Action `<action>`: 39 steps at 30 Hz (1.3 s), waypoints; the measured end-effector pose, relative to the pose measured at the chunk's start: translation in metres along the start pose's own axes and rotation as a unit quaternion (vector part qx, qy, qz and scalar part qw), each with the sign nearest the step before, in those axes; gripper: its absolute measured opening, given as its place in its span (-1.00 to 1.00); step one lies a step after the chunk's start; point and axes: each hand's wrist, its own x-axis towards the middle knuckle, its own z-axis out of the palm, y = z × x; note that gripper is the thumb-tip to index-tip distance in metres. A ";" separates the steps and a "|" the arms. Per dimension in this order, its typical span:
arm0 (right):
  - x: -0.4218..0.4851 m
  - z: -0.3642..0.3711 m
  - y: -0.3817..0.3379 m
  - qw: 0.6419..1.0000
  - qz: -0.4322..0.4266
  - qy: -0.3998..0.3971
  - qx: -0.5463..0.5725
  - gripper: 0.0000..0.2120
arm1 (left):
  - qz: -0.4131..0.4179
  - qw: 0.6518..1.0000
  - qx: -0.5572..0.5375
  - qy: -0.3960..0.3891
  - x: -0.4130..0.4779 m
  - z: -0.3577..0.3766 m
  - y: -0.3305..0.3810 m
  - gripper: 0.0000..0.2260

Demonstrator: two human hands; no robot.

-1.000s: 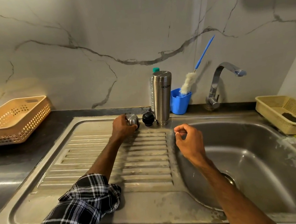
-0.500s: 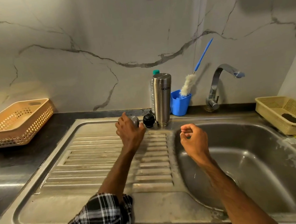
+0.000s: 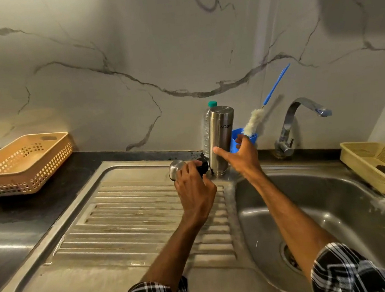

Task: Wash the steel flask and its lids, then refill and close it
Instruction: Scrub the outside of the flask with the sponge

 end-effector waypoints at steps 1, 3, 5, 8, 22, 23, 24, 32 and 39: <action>0.004 0.003 -0.003 1.000 -0.001 -0.006 0.000 -0.09 | 0.000 1.000 0.001 0.002 -0.001 0.000 0.001 -0.67; 0.011 0.007 -0.007 1.000 -0.013 -0.019 0.008 -0.15 | 0.001 1.000 0.000 0.003 -0.001 0.001 0.001 -0.67; 0.015 0.010 -0.009 0.999 -0.027 -0.027 0.008 -0.23 | 0.001 1.000 -0.004 0.001 -0.002 0.003 0.000 -0.67; 0.018 0.013 -0.011 0.999 -0.036 -0.022 0.009 -0.27 | 0.002 1.000 -0.007 -0.002 -0.001 0.005 -0.001 -0.67; -0.006 -0.044 -0.014 0.994 -0.099 0.032 0.014 -0.32 | 0.020 0.998 -0.058 -0.002 0.002 0.001 0.008 -0.72; -0.011 -0.055 -0.014 0.994 -0.104 0.033 0.011 -0.31 | 0.028 0.997 -0.071 -0.008 0.002 0.002 0.009 -0.72; -0.018 -0.069 -0.014 0.993 -0.107 0.037 0.009 -0.30 | 0.041 0.995 -0.088 -0.019 0.001 0.002 0.014 -0.72; -0.079 -0.158 0.001 0.980 -0.124 0.156 0.012 -0.35 | 0.096 0.919 -0.289 -0.252 -0.025 -0.005 0.088 -0.43; -0.088 -0.188 0.043 0.994 -0.058 0.082 -0.032 -0.28 | 0.015 0.819 -0.362 -0.446 -0.070 0.029 0.132 -0.28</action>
